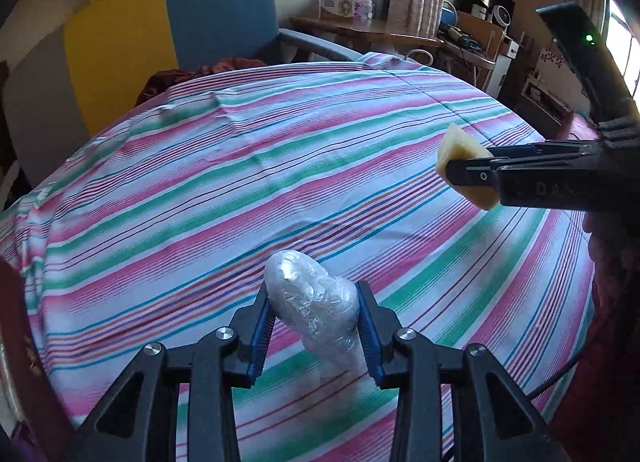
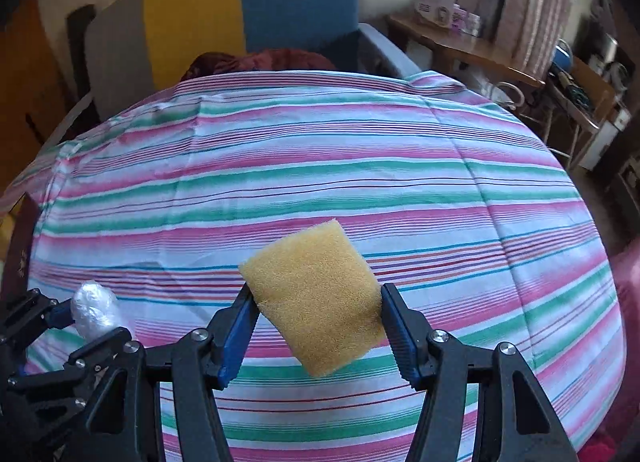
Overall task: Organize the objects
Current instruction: 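Lift the white bundle with the left tool while the right holds the sponge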
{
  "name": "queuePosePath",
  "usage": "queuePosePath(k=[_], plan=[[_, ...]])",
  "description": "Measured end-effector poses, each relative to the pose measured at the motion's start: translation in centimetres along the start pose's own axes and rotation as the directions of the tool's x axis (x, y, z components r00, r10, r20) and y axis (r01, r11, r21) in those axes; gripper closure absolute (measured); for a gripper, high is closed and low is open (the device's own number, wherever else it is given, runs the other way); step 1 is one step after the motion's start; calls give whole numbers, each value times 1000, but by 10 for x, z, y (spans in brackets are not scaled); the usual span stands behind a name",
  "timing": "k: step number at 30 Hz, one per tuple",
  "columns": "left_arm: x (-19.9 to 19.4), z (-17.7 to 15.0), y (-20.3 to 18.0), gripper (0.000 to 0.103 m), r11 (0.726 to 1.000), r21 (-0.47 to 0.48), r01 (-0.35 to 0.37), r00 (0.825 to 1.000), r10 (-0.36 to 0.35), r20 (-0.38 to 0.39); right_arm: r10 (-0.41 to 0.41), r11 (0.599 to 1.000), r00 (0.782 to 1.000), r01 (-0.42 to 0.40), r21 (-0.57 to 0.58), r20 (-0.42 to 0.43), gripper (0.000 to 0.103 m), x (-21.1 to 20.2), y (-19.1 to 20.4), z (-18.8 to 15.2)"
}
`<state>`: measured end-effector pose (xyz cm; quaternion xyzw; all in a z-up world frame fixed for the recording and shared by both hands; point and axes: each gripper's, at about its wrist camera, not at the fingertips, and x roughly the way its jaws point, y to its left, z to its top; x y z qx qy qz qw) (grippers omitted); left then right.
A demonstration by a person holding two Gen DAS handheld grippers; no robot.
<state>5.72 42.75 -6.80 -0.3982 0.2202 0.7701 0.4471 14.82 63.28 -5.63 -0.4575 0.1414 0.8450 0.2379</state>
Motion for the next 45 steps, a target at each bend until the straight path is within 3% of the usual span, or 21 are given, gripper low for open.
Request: queuePosePath(k=[4, 13, 27, 38, 45], plan=[[-21, -29, 16, 64, 998, -38, -47, 998, 48, 26, 57, 998, 997, -59, -32, -44, 42, 8, 11, -6], [-25, -62, 31, 64, 993, -90, -70, 997, 72, 24, 45, 994, 994, -54, -92, -98, 42, 22, 23, -13], [-22, -73, 40, 64, 992, -129, -16, 999, 21, 40, 0, 992, 994, -14, -123, -109, 44, 28, 31, -14], [-21, -73, 39, 64, 993, -119, -26, 999, 31, 38, 2, 992, 994, -16, -128, -110, 43, 30, 31, -14], [-41, -71, 37, 65, 993, -111, -27, 998, 33, 55, -4, 991, 994, -11, -134, -107, 43, 30, 32, -14]])
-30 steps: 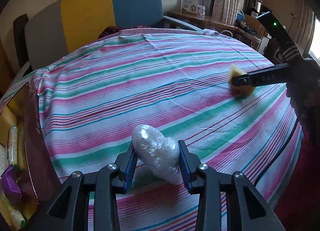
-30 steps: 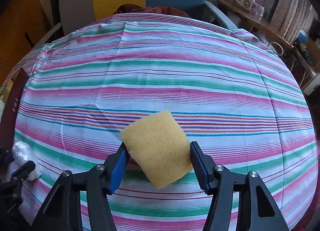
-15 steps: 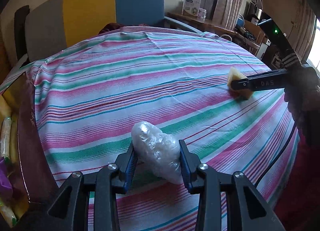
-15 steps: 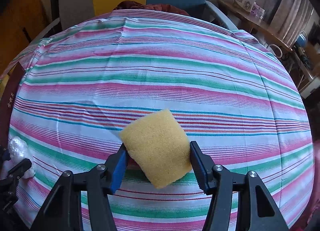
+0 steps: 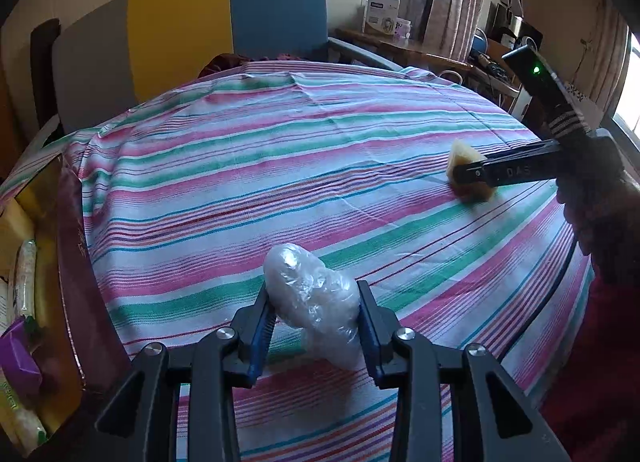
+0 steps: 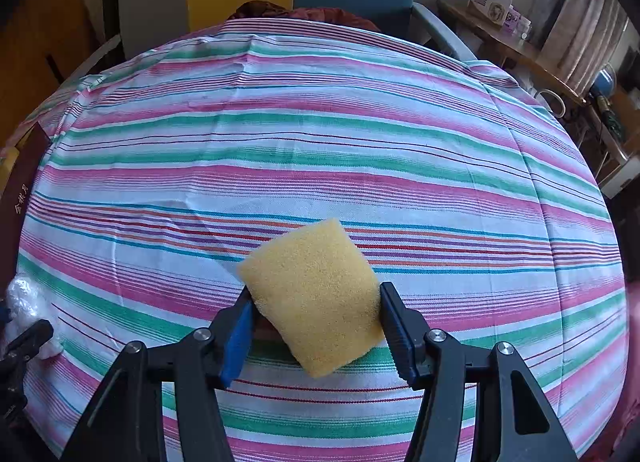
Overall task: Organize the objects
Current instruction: 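Lift the white bundle with the left tool while the right holds the sponge, then carry the yellow sponge into the tray and open the right tool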
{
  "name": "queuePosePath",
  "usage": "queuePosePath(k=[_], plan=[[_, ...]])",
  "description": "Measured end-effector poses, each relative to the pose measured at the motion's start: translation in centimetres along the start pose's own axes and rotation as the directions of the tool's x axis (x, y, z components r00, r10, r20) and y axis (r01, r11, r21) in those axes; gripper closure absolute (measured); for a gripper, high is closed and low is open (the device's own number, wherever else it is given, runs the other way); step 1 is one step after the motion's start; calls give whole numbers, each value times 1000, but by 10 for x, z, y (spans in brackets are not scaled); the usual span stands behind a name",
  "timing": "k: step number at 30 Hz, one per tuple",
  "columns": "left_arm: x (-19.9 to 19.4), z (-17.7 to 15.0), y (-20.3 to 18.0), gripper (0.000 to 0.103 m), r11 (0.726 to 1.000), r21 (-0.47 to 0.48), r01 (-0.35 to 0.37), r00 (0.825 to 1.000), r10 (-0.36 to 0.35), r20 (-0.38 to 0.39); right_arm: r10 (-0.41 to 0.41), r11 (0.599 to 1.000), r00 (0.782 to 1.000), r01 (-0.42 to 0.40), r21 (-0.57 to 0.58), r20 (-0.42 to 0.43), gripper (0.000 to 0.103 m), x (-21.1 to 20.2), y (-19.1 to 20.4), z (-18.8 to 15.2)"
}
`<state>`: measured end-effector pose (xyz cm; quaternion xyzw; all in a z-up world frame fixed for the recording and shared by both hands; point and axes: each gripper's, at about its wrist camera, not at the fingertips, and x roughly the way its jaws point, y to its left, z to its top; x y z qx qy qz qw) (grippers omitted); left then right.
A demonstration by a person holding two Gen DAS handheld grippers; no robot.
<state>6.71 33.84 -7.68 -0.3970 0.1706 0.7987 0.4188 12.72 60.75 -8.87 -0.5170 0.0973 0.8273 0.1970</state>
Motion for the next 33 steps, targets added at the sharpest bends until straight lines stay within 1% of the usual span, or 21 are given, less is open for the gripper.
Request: queuePosePath(k=[5, 8, 12, 15, 19, 21, 25, 26, 29, 31, 33], plan=[[-42, 10, 0, 65, 1000, 24, -9, 996, 7, 89, -12, 1000, 1000, 12, -10, 4, 43, 0, 1, -1], [-66, 14, 7, 65, 999, 25, -25, 991, 22, 135, -10, 1000, 1000, 10, -4, 4, 44, 0, 0, -1], [-86, 11, 25, 65, 999, -2, -46, 987, 46, 157, -10, 1000, 1000, 10, 7, -1, 44, 1, 1, 0], [-94, 7, 40, 65, 998, -26, -63, 985, 66, 159, -23, 1000, 1000, 23, 2, -6, 44, 3, 4, 0], [-109, -4, 69, 65, 994, -77, -75, 982, 87, 167, -21, 999, 1000, 22, 24, -20, 44, 3, 2, 2], [-119, -10, 85, 65, 991, -114, -77, 980, 96, 175, -35, 999, 999, 36, 34, -33, 44, 4, 4, 3], [-146, -24, 132, 65, 970, -213, -117, 966, 161, 202, -99, 994, 994, 101, 48, -48, 45, -3, 15, 9], [-152, -29, 143, 65, 963, -235, -134, 961, 184, 205, -94, 993, 995, 96, 65, -33, 45, -8, 20, 11], [-169, -47, 183, 65, 931, -320, -177, 950, 247, 193, -55, 995, 998, 53, 86, 21, 45, -25, 41, 15], [-178, -62, 208, 65, 900, -386, -204, 943, 287, 171, -10, 998, 998, 6, 68, 66, 45, -39, 66, 17], [-183, -74, 226, 65, 871, -435, -229, 935, 320, 150, 48, 998, 993, -53, 41, 109, 45, -54, 94, 21]])
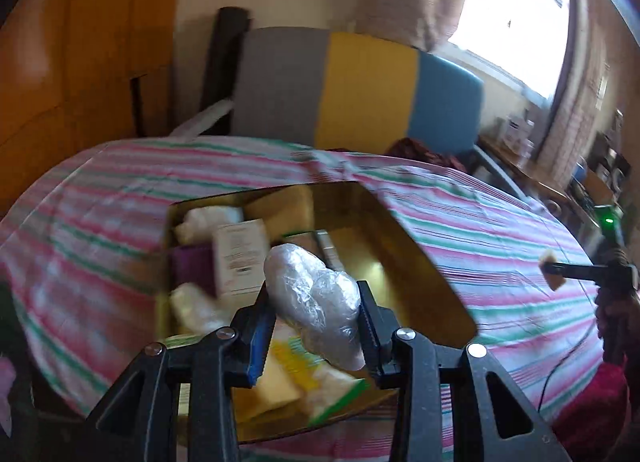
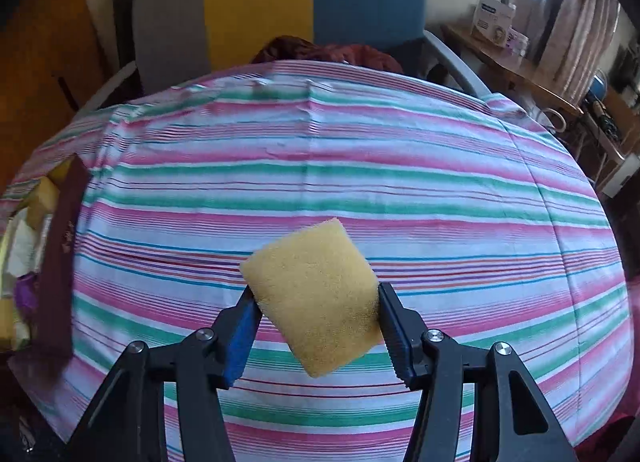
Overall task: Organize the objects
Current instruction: 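Carry the yellow sponge into the tray and open the right tool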
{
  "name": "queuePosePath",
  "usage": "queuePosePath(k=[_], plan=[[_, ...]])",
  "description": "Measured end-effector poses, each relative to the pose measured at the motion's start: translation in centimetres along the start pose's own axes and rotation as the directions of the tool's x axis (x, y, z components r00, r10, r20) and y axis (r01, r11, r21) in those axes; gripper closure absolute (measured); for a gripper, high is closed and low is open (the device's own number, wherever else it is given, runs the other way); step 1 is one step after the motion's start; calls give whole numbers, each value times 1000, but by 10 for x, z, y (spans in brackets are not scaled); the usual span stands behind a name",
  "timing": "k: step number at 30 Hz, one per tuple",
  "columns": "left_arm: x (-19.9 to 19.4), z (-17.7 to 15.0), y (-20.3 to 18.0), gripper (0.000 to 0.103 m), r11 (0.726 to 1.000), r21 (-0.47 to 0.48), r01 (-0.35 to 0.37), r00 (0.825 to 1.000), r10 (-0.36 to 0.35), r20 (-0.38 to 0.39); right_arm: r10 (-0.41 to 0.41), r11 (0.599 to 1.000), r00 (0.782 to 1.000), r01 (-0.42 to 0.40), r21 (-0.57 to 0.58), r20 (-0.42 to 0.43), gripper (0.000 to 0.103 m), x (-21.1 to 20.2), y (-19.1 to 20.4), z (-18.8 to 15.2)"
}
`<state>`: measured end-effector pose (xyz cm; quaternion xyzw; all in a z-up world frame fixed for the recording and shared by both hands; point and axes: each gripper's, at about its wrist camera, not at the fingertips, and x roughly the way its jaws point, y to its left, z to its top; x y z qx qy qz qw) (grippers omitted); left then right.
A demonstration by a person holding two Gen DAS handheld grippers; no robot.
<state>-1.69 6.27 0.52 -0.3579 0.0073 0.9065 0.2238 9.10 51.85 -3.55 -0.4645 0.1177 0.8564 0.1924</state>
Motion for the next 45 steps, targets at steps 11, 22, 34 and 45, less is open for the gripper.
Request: queuePosePath(k=[11, 22, 34, 45], plan=[[1, -9, 32, 65, 998, -69, 14, 1000, -14, 0, 313, 926, 948, -289, -241, 64, 44, -29, 199, 35], [10, -19, 35, 65, 995, -79, 65, 997, -68, -40, 243, 886, 969, -237, -398, -36, 41, 43, 321, 79], [22, -22, 40, 65, 993, -97, 61, 995, -68, -69, 250, 891, 965, -260, -372, -74, 21, 76, 323, 85], [33, 1, 23, 65, 994, -69, 81, 995, -85, -59, 303, 909, 952, -275, -314, 42, 13, 17, 284, 51]])
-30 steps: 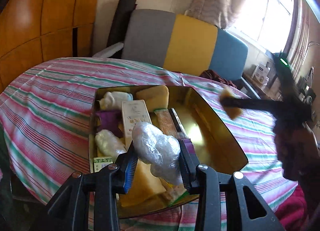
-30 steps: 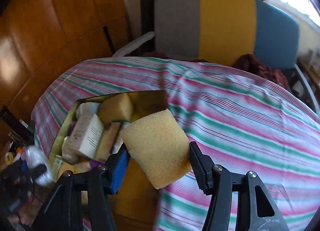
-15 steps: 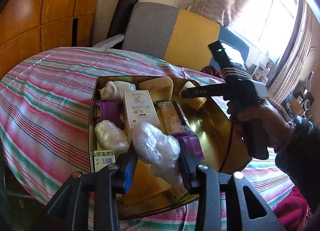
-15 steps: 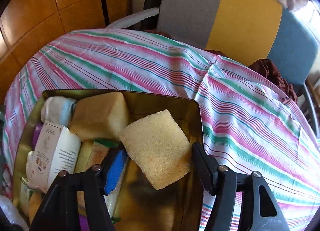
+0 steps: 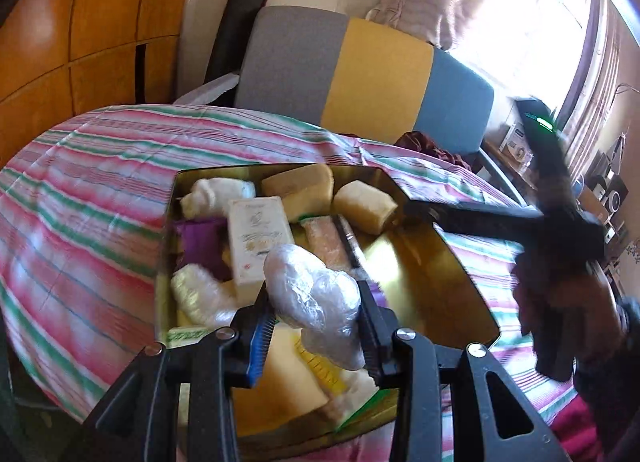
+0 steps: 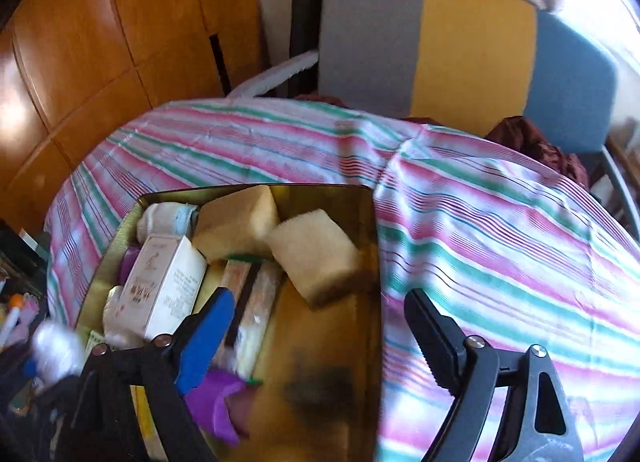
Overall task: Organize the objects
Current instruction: 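Carry the yellow sponge into the tray and open the right tool, then lower the white bundle into the tray and open the left tool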
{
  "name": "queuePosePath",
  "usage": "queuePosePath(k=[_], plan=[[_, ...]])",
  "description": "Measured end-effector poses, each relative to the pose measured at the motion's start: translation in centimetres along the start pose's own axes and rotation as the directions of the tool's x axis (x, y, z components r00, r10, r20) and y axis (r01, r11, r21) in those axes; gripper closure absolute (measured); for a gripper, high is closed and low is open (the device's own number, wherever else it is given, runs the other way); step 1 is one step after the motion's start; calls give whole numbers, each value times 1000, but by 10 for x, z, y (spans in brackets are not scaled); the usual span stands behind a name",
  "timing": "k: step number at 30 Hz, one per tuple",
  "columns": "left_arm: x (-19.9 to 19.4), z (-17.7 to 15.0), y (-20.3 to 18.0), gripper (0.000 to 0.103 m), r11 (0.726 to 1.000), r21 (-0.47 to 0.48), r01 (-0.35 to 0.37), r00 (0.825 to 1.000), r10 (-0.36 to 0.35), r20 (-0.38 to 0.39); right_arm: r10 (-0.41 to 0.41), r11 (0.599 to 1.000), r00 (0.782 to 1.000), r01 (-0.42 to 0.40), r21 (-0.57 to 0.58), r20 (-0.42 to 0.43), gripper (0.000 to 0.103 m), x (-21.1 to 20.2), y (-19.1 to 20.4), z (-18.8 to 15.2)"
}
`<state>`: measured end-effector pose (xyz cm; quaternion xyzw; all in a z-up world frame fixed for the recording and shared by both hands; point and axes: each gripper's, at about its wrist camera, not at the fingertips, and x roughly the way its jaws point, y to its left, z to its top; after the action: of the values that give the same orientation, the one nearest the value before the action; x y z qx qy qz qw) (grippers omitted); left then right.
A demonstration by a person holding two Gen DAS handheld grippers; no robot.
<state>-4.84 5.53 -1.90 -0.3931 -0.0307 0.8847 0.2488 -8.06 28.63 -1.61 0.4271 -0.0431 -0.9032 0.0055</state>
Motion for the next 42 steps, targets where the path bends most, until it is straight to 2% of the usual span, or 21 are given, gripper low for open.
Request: queuePosePath(k=[3, 7, 13, 17, 20, 23, 25, 30, 35, 42], plan=[[11, 12, -11, 65, 1000, -5, 31, 999, -31, -13, -11, 999, 1000, 10, 37, 21, 13, -22, -11, -17], [36, 30, -28, 65, 994, -22, 108, 993, -109, -48, -50, 997, 998, 47, 64, 37, 12, -44, -26, -38], [84, 44, -52, 65, 991, -39, 130, 983, -134, -125, -94, 991, 995, 90, 102, 43, 12, -62, -44, -62], [115, 46, -66, 65, 995, -9, 104, 979, -104, -174, -103, 988, 994, 97, 124, 42, 12, -68, -54, -74], [137, 46, -72, 61, 998, 1, 59, 974, -58, -221, -109, 985, 993, 102, 137, 42, 12, -71, -59, -79], [152, 42, -76, 59, 999, 42, -20, 968, 30, -248, -111, 983, 993, 104, 148, 38, 12, -73, -62, -83], [157, 41, -74, 57, 1000, 14, 7, 963, -3, -271, -106, 983, 994, 100, 153, 32, 12, -73, -63, -85], [142, 37, -76, 52, 999, 30, -29, 973, 35, -228, -99, 982, 995, 93, 166, 30, 12, -71, -62, -88], [116, 37, -74, 41, 996, 52, -74, 985, 81, -150, -92, 981, 995, 84, 176, 33, 12, -71, -58, -88], [66, 35, -70, 38, 988, 58, -146, 989, 147, -18, -95, 980, 994, 85, 181, 47, 11, -76, -48, -89]])
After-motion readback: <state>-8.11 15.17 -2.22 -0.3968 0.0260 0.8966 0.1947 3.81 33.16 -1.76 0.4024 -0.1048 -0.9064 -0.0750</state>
